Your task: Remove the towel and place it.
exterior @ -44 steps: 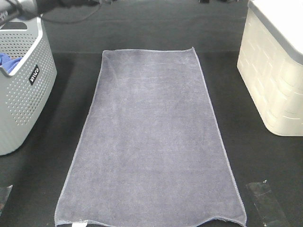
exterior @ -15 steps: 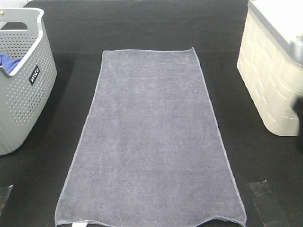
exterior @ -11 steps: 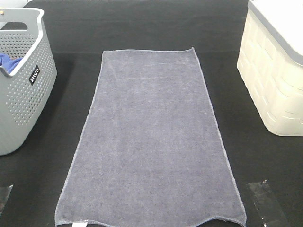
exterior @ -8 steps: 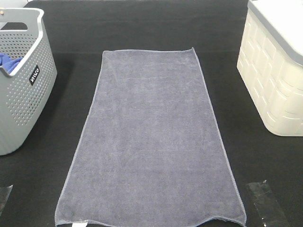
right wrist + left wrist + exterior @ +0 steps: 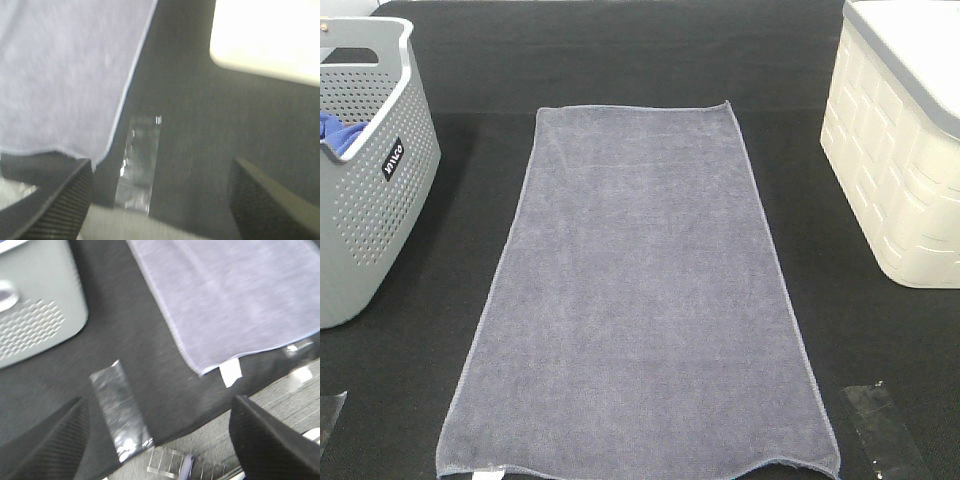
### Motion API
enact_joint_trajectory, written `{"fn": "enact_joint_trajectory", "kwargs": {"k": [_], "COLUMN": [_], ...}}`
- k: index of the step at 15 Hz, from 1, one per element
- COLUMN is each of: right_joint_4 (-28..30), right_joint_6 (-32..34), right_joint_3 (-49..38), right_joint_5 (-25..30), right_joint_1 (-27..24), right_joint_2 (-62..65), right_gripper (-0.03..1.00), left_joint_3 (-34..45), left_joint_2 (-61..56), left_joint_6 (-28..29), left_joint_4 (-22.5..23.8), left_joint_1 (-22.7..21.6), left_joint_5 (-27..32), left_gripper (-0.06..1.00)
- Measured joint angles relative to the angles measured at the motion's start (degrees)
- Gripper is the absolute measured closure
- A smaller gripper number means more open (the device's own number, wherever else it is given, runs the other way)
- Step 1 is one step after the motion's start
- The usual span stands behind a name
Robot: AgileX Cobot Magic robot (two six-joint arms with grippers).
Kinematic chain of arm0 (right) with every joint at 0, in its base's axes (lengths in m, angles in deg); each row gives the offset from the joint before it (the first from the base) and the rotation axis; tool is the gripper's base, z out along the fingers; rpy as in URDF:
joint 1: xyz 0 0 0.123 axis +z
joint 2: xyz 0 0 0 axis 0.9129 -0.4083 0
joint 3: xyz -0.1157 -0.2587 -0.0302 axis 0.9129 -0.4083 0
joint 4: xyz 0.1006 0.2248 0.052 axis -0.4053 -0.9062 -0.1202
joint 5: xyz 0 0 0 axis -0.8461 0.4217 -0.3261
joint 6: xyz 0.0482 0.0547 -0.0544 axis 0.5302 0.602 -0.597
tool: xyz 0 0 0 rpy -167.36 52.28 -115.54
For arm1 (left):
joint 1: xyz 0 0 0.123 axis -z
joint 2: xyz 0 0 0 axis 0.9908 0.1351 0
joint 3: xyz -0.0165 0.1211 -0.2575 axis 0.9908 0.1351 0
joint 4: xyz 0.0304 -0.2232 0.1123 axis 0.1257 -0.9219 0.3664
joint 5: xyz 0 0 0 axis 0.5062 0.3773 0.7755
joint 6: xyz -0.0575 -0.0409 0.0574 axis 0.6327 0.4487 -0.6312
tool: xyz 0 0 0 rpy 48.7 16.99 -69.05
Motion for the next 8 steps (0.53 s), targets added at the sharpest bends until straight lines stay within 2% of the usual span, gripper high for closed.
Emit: {"fn": "enact_joint_trajectory", "kwargs": {"k": [3,8], "right_joint_4": [0.0,-0.46], "right_joint_6": [-0.06,-0.06], "right_joint_3": [-0.74,-0.86], "right_joint_5": [0.06,0.06], "right_joint_1": [0.0,0.0], "right_joint_2": [9.51,13.98], "right_gripper": [0.26,0.26], "left_joint_3": [1.72,1.95], "left_joint_2": [-0.69,-0.69], "left_joint_6": [-6.99,-8.88], "left_joint_4": [-3.84,-4.35], "left_joint_1": [0.0,0.0], "left_joint_5": [-2.92,-3.61], "left_gripper": [0.21,0.21]}}
